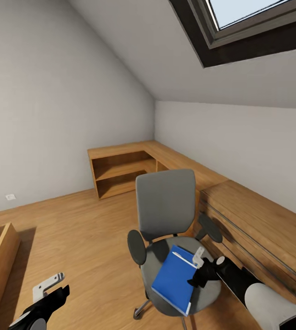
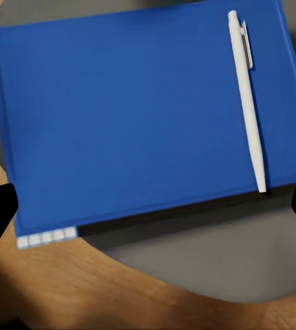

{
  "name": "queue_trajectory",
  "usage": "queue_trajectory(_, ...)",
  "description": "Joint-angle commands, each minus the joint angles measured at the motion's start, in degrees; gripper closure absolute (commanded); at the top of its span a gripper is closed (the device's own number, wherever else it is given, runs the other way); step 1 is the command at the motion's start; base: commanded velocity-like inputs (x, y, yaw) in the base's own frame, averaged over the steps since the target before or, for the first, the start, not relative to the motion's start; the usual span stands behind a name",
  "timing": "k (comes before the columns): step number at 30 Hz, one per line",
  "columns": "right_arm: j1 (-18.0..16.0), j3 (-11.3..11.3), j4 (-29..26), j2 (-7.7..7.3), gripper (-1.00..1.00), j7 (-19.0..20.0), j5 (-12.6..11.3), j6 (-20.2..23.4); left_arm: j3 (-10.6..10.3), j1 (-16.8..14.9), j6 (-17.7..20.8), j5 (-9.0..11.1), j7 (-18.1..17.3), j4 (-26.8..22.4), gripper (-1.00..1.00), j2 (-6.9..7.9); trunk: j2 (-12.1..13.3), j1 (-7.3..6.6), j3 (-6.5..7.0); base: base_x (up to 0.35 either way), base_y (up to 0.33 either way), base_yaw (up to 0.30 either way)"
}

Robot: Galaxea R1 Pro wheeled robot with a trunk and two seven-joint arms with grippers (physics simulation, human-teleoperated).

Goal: In the bedroom, organize the workspace by keeping the computer under the desk, ensuring the monitor is on the desk, placing the keyboard on the desk next to the monitor, placing the mouse on the desk next to the keyboard, moving the folder from the swivel chair onto the desk next to the mouse, stacking the notebook on top of the folder with the pen on top of the notebook, and positioning the swivel chair next to the desk.

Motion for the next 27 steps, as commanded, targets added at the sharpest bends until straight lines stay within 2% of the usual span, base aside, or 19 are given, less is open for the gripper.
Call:
queue_trajectory(1,0.01,-0.08,-0.18,-0.03,-1.0,0.31,0.41,0.15,-0.05,-0.01,0.1,0.6,0.43,-0.09,-1.0,0.01,-0.03,0.03,-0.05,0.203,0.0,0.0)
queue_trajectory(8,0.0,-0.13,-0.13,-0.1,-1.0,0.32,0.38,-2.24,-0.11,-0.01,0.1,0.51,0.3,-0.06,-1.0,0.05,-0.03,0.03,-0.05,0.237,0.0,0.0)
queue_trajectory(13,0.0,-0.24,-0.1,-0.24,-1.0,0.68,0.32,-3.3,0.05,-0.01,0.05,0.48,0.24,-0.8,-1.0,0.07,-0.03,0.03,-0.05,0.065,0.0,0.0)
queue_trajectory(18,0.01,-1.84,-0.11,-0.55,-1.0,2.43,0.24,-3.51,0.23,-0.01,0.02,0.54,0.37,-2.68,-1.0,-0.01,-0.03,0.03,-0.05,0.011,0.0,0.0)
queue_trajectory(23,0.0,-7.76,-0.17,-1.67,-1.0,5.54,0.2,-4.89,0.31,-0.01,0.03,0.56,0.43,-3.13,-1.0,-0.04,-0.03,0.03,-0.05,0.002,0.0,0.0)
queue_trajectory(24,0.0,-11.23,-0.21,-2.41,-1.0,6.74,0.2,-5.77,0.33,-0.01,0.05,0.56,0.43,-3.18,-1.0,-0.05,-0.03,0.03,-0.05,0.0,0.0,0.0)
queue_trajectory(25,0.0,-12.57,-0.24,-2.63,-1.0,7.11,0.18,-5.96,0.35,-0.01,0.06,0.56,0.43,-3.19,-1.0,-0.05,-0.03,0.03,-0.05,0.0,0.0,0.0)
queue_trajectory(26,0.0,-16.92,-0.3,-3.06,-1.0,8.12,0.18,-6.31,0.53,-0.01,0.1,0.56,0.47,-3.2,-1.0,-0.02,-0.03,0.03,-0.05,0.0,0.0,0.0)
queue_trajectory(27,0.0,-19.84,-0.35,-3.24,-1.0,8.61,0.19,-6.42,0.88,-0.01,0.18,0.6,0.46,-3.21,-1.0,0.0,-0.03,0.03,-0.05,0.0,0.0,0.0)
